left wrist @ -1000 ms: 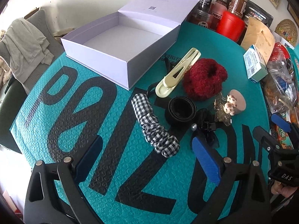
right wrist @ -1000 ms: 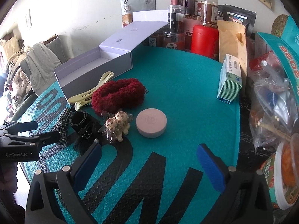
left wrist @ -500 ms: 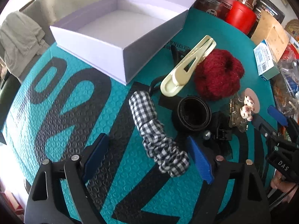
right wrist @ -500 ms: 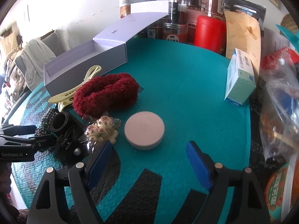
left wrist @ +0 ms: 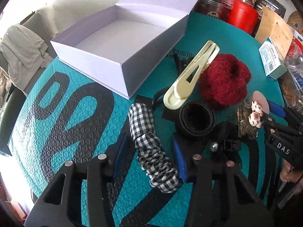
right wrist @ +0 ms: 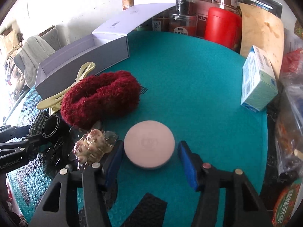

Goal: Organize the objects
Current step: 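Grasp the checkered scrunchie with the left gripper while the right gripper grasps the pink compact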

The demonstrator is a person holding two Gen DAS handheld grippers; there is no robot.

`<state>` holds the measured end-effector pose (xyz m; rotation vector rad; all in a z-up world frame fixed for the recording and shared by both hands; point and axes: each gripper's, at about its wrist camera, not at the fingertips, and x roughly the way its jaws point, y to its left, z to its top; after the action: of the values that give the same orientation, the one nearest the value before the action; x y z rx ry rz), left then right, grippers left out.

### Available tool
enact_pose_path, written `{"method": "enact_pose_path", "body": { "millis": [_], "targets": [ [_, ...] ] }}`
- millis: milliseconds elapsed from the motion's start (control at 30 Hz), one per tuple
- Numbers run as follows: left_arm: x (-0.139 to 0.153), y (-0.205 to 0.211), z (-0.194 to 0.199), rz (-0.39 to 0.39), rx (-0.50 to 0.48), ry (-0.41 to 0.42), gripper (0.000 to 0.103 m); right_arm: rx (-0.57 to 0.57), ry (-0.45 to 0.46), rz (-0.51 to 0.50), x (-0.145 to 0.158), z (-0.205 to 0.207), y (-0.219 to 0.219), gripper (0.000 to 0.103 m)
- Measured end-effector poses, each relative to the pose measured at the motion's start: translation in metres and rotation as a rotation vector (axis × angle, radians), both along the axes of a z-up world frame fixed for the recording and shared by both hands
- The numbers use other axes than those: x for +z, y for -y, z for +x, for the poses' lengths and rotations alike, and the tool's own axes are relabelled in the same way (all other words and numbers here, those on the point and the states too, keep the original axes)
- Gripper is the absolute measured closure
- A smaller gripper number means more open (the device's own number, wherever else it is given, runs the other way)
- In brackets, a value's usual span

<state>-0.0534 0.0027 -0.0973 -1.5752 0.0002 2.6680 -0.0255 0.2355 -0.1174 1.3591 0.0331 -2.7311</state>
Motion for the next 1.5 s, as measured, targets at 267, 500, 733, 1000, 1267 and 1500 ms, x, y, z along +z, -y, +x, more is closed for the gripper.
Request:
{"method": "enact_pose_path", "body": {
  "millis": [267, 500, 733, 1000, 1267, 1500],
  "targets": [
    [0.002, -0.002, 0.008, -0.001, -0.006, -0.004, 0.06, 0.036, -0.005, 0.04, -0.001, -0.015, 0.007, 0.039],
    [0.007, 0.0, 0.015, 0.006, -0.008, -0.006, 0.076, 0.04, -0.027, 0.046, -0.001, -0.01, 0.005, 0.052],
    [0.007, -0.006, 0.019, 0.002, -0.038, -0.006, 0.081, 0.005, -0.009, 0.03, 0.001, 0.01, -0.005, 0.052],
    [0.012, -0.011, 0.035, 0.012, -0.061, -0.025, 0.081, -0.011, -0.016, 0.028, 0.005, 0.042, -0.01, 0.052],
    [0.02, -0.019, 0.061, 0.013, -0.073, -0.048, 0.081, -0.006, -0.039, 0.03, 0.011, 0.069, -0.007, 0.052],
    [0.029, -0.018, 0.084, 0.013, -0.074, -0.075, 0.081, 0.018, -0.064, 0.036, 0.016, 0.083, 0.001, 0.052]
  ]
}}
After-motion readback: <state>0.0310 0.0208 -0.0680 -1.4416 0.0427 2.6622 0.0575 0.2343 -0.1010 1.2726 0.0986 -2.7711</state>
